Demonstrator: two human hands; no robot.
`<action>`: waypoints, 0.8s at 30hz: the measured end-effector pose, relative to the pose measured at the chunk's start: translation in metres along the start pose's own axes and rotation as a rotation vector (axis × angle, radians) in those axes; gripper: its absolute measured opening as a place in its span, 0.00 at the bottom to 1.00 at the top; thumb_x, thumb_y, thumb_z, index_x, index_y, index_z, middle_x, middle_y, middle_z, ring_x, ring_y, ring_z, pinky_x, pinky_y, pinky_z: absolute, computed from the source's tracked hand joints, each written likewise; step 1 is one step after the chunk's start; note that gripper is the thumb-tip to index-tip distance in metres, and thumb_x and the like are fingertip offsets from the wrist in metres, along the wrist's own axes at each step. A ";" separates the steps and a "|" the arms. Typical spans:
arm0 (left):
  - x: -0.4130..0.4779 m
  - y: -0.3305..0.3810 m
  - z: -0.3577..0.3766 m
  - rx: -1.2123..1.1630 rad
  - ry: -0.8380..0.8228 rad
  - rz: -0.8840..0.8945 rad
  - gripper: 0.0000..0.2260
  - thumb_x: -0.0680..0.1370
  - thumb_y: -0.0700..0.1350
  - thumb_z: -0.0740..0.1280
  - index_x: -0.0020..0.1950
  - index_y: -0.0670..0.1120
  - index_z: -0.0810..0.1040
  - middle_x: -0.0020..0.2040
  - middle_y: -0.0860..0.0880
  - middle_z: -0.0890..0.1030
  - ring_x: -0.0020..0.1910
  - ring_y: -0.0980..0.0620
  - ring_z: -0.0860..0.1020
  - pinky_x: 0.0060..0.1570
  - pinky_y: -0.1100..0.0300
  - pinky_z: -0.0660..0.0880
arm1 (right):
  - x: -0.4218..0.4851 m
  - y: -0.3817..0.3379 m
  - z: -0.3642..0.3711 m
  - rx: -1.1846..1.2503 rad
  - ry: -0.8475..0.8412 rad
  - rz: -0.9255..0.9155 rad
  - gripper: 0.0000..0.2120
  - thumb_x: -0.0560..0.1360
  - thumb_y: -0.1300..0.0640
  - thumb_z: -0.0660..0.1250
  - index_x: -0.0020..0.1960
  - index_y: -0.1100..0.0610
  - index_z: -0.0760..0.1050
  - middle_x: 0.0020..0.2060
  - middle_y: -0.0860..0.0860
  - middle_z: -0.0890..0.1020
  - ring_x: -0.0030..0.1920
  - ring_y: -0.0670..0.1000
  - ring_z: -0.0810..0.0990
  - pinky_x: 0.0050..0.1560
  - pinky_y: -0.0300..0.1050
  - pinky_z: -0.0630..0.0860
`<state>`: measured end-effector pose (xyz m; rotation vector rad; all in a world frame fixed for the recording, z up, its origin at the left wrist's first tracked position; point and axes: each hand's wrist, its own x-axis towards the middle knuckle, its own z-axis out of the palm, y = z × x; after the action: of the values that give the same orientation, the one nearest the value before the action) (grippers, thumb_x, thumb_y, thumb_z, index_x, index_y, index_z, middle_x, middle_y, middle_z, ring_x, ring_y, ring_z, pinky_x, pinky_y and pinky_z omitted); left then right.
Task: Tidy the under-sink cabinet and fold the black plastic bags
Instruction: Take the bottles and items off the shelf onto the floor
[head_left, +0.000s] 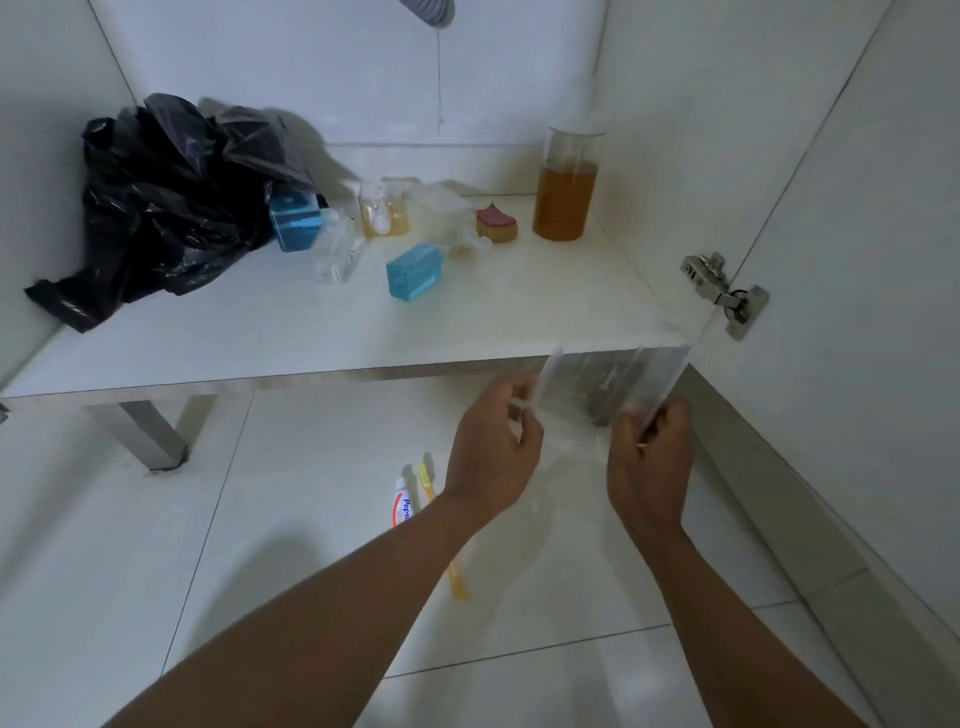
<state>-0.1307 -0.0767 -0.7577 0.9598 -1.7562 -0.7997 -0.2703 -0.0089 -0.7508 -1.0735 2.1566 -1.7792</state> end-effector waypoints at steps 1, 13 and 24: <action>-0.013 -0.005 0.002 0.000 -0.019 -0.018 0.14 0.76 0.38 0.66 0.60 0.51 0.76 0.51 0.59 0.80 0.43 0.56 0.80 0.41 0.58 0.79 | -0.007 0.006 -0.005 -0.007 -0.014 0.025 0.05 0.79 0.52 0.62 0.49 0.53 0.68 0.36 0.50 0.75 0.33 0.49 0.75 0.33 0.48 0.72; -0.035 -0.062 -0.025 0.112 -0.048 -0.539 0.16 0.79 0.37 0.66 0.66 0.47 0.78 0.52 0.48 0.80 0.46 0.51 0.80 0.45 0.66 0.72 | -0.022 0.044 0.023 -0.001 -0.484 0.411 0.44 0.73 0.62 0.74 0.78 0.46 0.50 0.44 0.53 0.80 0.39 0.54 0.84 0.41 0.52 0.84; -0.024 -0.085 -0.026 -0.240 -0.135 -0.814 0.36 0.79 0.30 0.62 0.82 0.52 0.51 0.77 0.46 0.66 0.69 0.45 0.74 0.54 0.60 0.73 | -0.021 0.060 0.040 -0.061 -0.472 0.679 0.34 0.76 0.50 0.70 0.76 0.55 0.59 0.50 0.54 0.80 0.42 0.55 0.85 0.44 0.52 0.83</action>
<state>-0.0793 -0.0991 -0.8308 1.4953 -1.3031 -1.5742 -0.2597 -0.0256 -0.8234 -0.5732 1.9478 -1.0416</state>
